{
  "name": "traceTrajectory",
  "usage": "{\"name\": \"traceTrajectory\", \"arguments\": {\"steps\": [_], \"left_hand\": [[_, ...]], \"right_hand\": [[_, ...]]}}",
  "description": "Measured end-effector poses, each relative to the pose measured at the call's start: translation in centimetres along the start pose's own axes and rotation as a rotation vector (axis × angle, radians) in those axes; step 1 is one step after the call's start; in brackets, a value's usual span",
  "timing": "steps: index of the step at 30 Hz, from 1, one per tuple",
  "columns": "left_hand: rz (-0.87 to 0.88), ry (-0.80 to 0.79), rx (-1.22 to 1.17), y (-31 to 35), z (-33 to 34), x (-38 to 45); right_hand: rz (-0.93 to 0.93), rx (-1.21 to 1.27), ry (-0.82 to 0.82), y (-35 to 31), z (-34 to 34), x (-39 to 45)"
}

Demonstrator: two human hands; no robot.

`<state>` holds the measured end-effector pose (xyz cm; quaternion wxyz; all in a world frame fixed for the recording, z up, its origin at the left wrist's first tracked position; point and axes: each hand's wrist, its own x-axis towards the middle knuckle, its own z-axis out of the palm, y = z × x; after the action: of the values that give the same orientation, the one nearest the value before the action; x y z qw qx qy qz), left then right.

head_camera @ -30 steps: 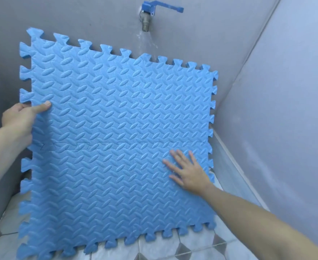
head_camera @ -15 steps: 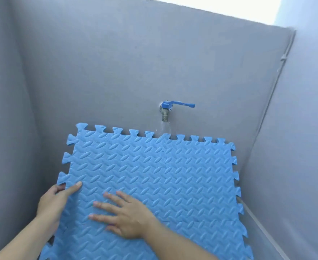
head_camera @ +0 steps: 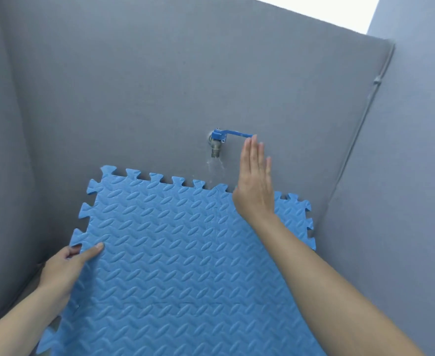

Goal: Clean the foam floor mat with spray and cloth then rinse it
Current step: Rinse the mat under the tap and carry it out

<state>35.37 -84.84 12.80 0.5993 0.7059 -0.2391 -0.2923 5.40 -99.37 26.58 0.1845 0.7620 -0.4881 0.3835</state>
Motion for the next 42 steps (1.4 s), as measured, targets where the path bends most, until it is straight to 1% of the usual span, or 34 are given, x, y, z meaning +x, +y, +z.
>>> {"name": "traceTrajectory", "arguments": {"steps": [2, 4, 6, 8, 9, 11, 12, 13, 15, 17, 18, 19, 20, 21, 23, 25, 27, 28, 29, 30, 31, 34, 35, 38, 39, 41, 42], "left_hand": [[-0.003, 0.006, -0.022, 0.1, -0.1, -0.2], [0.003, 0.013, -0.033, 0.2, -0.2, -0.5], [0.013, 0.019, -0.044, 0.3, -0.2, -0.6], [0.009, 0.025, -0.048, 0.1, -0.2, -0.8], [0.01, 0.019, -0.043, 0.0, -0.2, -0.7], [-0.005, 0.012, -0.03, 0.0, -0.4, -0.6], [-0.011, 0.003, -0.024, 0.1, -0.6, -0.7], [-0.011, 0.002, -0.011, 0.0, -0.8, -0.6], [-0.011, -0.01, 0.004, -0.5, -1.3, -0.3], [-0.028, -0.037, -0.012, -0.5, -1.5, 0.0], [-0.031, -0.055, -0.022, -0.3, -1.6, -0.1], [-0.025, -0.082, -0.024, -0.3, -1.8, 0.1], [-0.027, -0.112, -0.019, -0.3, -2.2, 0.3], [-0.019, -0.152, -0.004, -0.5, -2.4, 0.7], [-0.003, -0.237, 0.063, -1.0, -3.2, 1.0], [-0.012, -0.324, 0.148, -1.4, -3.8, 1.0], [-0.096, -0.428, 0.238, -2.0, -4.4, 0.9], [-0.132, -0.479, 0.293, -2.2, -4.8, 0.5], [-0.153, -0.516, 0.343, -2.3, -5.1, 0.1], [-0.166, -0.521, 0.387, -2.6, -5.4, 0.0], [-0.16, -0.517, 0.398, -2.6, -5.6, -0.3], [-0.147, -0.417, 0.384, -2.9, -6.2, -1.1], [-0.146, -0.362, 0.383, -3.0, -6.4, -1.3], [-0.133, -0.147, 0.446, -3.9, -6.8, -1.8], [-0.108, -0.094, 0.455, -4.4, -6.6, -2.3], [-0.077, -0.073, 0.482, -5.7, -5.8, -3.1], [-0.057, -0.072, 0.512, -6.1, -5.2, -3.6]], "right_hand": [[-0.054, -0.134, -0.048, -0.2, -0.3, 1.3], [-0.066, -0.234, -0.089, 0.0, -0.1, 1.6], [-0.056, -0.259, -0.13, 0.5, 0.0, 2.0], [-0.064, -0.261, -0.208, 0.7, -0.5, 2.7], [-0.064, -0.227, -0.25, 0.9, -0.7, 3.1], [-0.042, -0.078, -0.335, 1.2, -1.6, 3.4], [-0.02, 0.012, -0.354, 1.5, -1.8, 3.2], [0.009, 0.087, -0.338, 2.0, -1.9, 2.5], [0.127, 0.24, -0.221, 3.6, -1.7, -0.9], [0.358, 0.354, -0.102, 6.6, -0.7, -7.3], [0.499, 0.359, -0.104, 8.8, 0.0, -11.2], [0.646, 0.336, -0.16, 10.8, 0.4, -14.9], [0.781, 0.325, -0.26, 12.6, 0.6, -18.0], [0.915, 0.366, -0.373, 14.1, 0.6, -20.3], [1.099, 0.573, -0.529, 15.7, 0.1, -22.4], [1.161, 0.71, -0.612, 16.4, -0.1, -22.4], [1.244, 0.761, -0.651, 17.1, 0.2, -22.2], [1.251, 0.76, -0.633, 17.4, 0.4, -22.3], [1.231, 0.786, -0.583, 17.8, 0.8, -22.5], [1.217, 0.819, -0.543, 18.0, 1.0, -22.8], [1.217, 0.839, -0.515, 17.8, 0.8, -23.1], [1.215, 0.851, -0.448, 15.8, -0.3, -23.2], [1.223, 0.868, -0.43, 15.6, -0.3, -23.3], [1.253, 0.883, -0.449, 15.2, 0.3, -23.7], [1.251, 0.868, -0.435, 14.7, 0.2, -23.6], [1.173, 0.775, -0.389, 14.0, 0.6, -23.7], [1.104, 0.71, -0.389, 13.6, 0.9, -24.0]]}}
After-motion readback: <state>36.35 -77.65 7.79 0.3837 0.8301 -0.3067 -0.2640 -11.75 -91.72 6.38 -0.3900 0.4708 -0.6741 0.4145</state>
